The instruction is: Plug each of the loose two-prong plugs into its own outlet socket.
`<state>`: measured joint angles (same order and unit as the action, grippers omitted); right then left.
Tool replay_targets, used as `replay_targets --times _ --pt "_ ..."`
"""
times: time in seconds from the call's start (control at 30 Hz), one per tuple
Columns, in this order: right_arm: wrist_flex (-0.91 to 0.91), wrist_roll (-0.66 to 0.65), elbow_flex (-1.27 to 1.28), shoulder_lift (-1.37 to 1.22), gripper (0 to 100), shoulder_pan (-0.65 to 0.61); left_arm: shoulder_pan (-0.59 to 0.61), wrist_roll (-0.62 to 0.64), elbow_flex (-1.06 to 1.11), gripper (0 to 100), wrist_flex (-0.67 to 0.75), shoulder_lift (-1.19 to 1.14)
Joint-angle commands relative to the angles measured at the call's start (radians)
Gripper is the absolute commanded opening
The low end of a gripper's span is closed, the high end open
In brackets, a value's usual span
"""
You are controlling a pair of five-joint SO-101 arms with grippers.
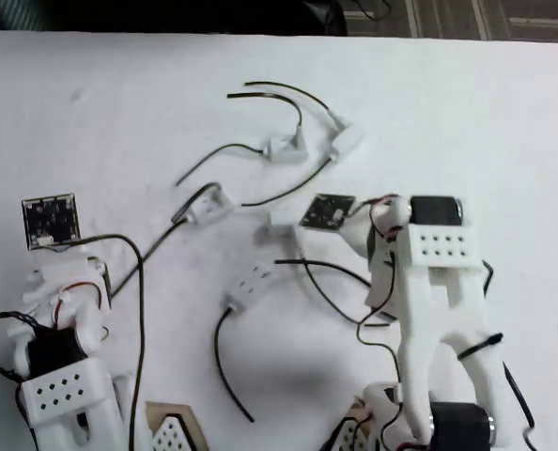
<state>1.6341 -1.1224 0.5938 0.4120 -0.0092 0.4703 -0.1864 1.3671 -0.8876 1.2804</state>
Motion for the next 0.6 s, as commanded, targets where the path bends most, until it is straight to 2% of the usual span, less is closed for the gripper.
replay_targets --times 0.0,0.4,0.57 --pt "-0.128 0.006 0.057 0.033 21.8 0.065 0.004 -0.002 -0.003 8 0.017 0.01" --pt "-0.697 0.003 0.422 0.007 23.5 0.042 0.004 -0.002 -0.003 8 0.017 0.01" --pt "-0.771 0.009 0.393 -0.176 23.4 0.042 0.004 -0.002 -0.003 8 0.017 0.01"
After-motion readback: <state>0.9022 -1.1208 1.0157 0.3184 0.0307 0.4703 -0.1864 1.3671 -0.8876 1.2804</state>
